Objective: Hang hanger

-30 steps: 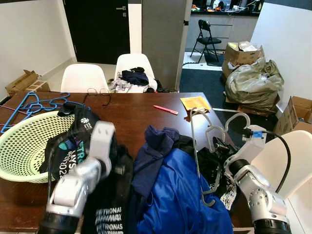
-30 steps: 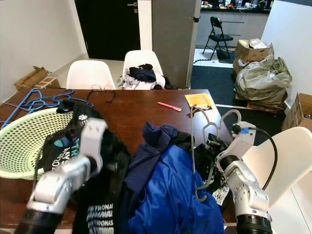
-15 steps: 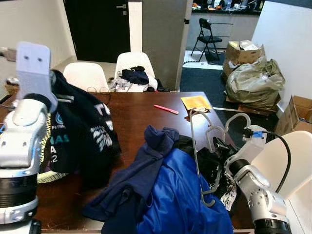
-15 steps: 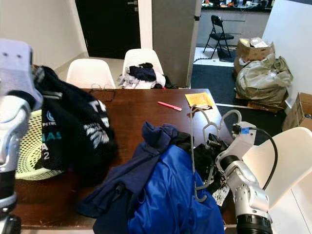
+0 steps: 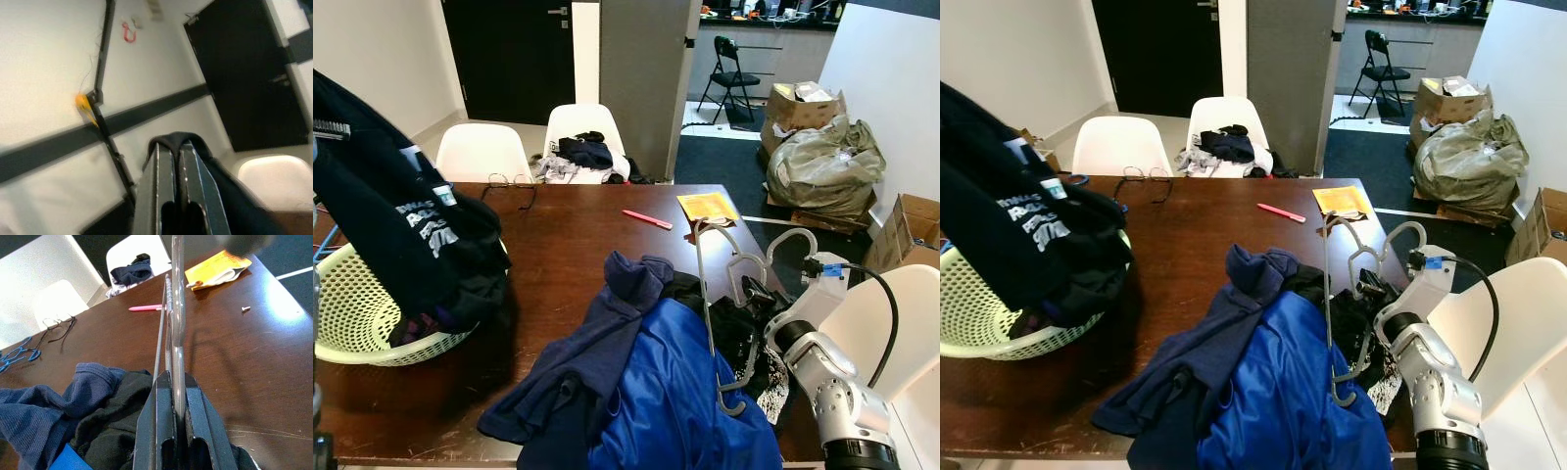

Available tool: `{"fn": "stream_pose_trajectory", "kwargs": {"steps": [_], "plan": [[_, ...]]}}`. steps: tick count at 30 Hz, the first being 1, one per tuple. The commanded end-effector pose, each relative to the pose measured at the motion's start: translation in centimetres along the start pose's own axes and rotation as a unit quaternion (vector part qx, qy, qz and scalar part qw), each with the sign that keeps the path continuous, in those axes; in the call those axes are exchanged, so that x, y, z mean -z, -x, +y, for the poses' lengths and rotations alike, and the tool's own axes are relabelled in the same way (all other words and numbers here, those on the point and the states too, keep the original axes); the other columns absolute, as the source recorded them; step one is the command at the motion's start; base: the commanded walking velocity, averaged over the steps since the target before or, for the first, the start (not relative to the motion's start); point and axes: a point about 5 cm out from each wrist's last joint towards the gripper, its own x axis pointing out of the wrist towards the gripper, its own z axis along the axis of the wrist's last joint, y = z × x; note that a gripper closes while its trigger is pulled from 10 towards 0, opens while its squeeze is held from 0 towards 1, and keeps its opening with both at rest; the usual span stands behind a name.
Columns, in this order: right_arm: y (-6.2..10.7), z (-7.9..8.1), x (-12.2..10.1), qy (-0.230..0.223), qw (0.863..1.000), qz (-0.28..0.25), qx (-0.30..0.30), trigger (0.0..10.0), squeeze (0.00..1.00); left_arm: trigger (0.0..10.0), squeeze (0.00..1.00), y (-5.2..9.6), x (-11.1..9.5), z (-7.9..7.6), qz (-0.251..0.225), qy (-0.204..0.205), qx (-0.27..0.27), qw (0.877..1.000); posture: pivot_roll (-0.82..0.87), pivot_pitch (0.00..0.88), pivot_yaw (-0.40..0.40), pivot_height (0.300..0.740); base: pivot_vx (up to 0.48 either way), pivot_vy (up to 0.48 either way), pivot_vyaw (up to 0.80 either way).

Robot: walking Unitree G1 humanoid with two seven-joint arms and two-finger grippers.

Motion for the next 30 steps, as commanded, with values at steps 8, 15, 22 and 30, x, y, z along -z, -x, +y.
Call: {"fn": "stream_pose_trajectory", "kwargs": {"steps": [8, 15, 22, 30], "plan": [[-0.1, -0.2, 1.1, -0.004, 1.000, 0.027, 0.006, 10.0, 0.00, 0.0, 0.00, 7.2, 4.8, -8.8, 0.158, 0.079, 0.180, 0.968, 0.03, 0.000, -0.034, 0.740, 0.000, 0.000, 0.00], [-0.3, -0.1, 1.1, -0.003, 1.000, 0.028, 0.003, 10.0, 0.00, 0.0, 0.00, 8.7, 4.7, -10.5, 0.165, 0.106, 0.236, 0.952, 0.04, 0.000, -0.034, 0.740, 0.000, 0.000, 0.00], [-0.4, 0.0, 1.2, -0.005, 1.000, 0.028, 0.001, 10.0, 0.00, 0.0, 0.00, 9.6, 2.9, -12.3, 0.141, 0.176, 0.300, 0.927, 0.04, 0.000, -0.034, 0.740, 0.000, 0.000, 0.00], [-0.5, 0.0, 1.1, -0.005, 1.000, 0.028, 0.001, 10.0, 0.00, 2.7, 0.00, 12.3, 0.1, -14.8, 0.065, 0.195, 0.468, 0.859, 0.04, 0.000, -0.034, 0.740, 0.000, 0.000, 0.00]]}}
